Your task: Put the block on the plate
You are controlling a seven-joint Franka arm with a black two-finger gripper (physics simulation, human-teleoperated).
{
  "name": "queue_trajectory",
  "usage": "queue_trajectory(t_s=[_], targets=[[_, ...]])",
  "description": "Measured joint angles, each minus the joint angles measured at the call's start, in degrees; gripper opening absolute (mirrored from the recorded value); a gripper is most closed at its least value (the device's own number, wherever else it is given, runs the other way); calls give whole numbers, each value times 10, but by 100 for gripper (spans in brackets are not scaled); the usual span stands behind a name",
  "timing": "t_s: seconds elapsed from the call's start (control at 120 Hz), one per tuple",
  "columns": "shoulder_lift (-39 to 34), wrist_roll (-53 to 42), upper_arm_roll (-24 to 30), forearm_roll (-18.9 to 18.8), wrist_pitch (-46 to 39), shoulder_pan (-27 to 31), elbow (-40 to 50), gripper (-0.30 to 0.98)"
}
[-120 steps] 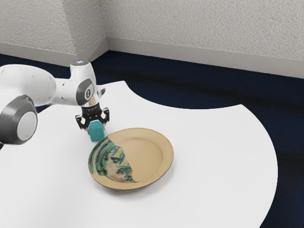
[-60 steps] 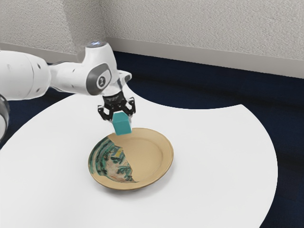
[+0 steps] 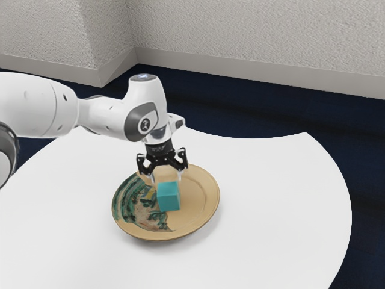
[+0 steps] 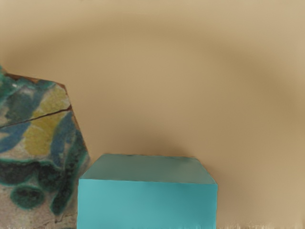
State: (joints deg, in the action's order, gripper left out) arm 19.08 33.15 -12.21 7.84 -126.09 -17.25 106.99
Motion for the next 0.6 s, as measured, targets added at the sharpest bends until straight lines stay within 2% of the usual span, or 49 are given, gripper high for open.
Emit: queue_trajectory(t_s=[0.075,0.308,0.4,0.6], targets=[[-31,-8,0,-1,11,-1,0,61],[-134,-86,43,-50,102,42,-12,66],[-141,-133,77,-58,157,82,-67,67],[-141,-236,92,-64,265,110,-167,68]])
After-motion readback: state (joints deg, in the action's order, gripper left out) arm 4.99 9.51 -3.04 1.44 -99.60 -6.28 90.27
